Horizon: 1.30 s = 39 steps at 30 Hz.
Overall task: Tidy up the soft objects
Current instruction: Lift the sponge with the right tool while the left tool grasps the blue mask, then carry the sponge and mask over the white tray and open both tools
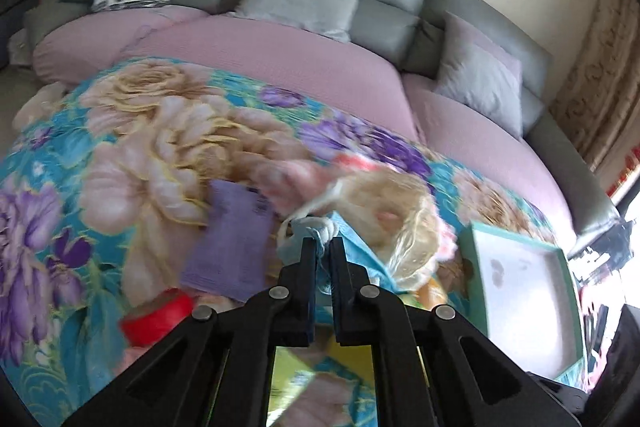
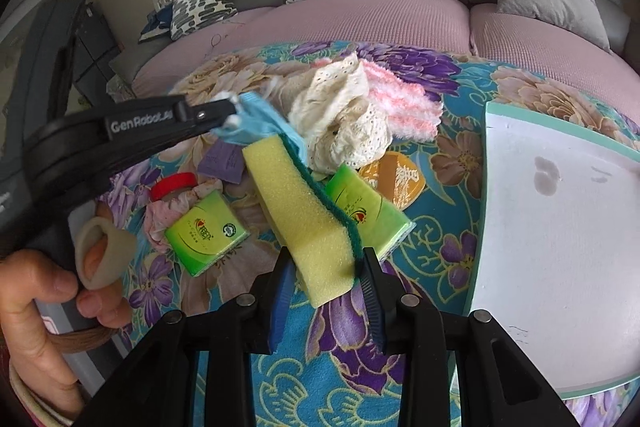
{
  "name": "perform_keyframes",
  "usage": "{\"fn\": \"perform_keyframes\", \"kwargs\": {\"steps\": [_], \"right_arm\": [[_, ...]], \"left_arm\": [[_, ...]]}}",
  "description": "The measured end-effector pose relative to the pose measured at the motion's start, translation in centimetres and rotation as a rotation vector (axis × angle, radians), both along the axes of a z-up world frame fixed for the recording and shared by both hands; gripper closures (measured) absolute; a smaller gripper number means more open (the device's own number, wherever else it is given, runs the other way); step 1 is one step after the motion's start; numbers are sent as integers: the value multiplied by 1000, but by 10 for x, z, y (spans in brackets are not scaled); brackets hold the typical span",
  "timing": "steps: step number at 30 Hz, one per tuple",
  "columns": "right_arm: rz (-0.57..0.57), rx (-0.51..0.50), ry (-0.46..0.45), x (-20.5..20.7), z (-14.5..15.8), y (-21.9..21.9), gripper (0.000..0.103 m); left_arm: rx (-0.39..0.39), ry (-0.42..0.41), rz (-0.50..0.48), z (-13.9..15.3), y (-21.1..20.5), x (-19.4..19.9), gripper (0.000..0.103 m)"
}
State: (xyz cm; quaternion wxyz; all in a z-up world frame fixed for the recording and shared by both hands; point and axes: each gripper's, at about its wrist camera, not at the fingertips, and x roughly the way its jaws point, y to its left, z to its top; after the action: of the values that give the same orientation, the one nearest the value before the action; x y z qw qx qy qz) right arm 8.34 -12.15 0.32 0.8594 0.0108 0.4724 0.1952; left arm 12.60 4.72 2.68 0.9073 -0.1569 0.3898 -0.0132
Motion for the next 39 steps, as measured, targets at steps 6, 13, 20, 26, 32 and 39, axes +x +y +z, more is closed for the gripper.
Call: {"fn": "perform_keyframes", "kwargs": {"steps": [6,13,20,26,32,39], "right_arm": [[-14,32,-29,-4,11,-7,69],[-37,95,-99,-14,36,-22,69],[-168,121,-176,-21,56,-60,68],[-403,100,-180,-23,53,-116,68],[-613,30,-176,-27,48,-172,68],[-775,-25,-156,-35,39,-222,68]], "left_arm": [[-6,-49,82,16,23,-12,97],[13,-160,106,52,28,-32,97],[38,-192,38,65,2,-34,97],[77,-175,-75,66,-44,-29,97],[123,-168,-186,70,-92,-27,97],[188,-167,-326,73,-157,-17,97]]}}
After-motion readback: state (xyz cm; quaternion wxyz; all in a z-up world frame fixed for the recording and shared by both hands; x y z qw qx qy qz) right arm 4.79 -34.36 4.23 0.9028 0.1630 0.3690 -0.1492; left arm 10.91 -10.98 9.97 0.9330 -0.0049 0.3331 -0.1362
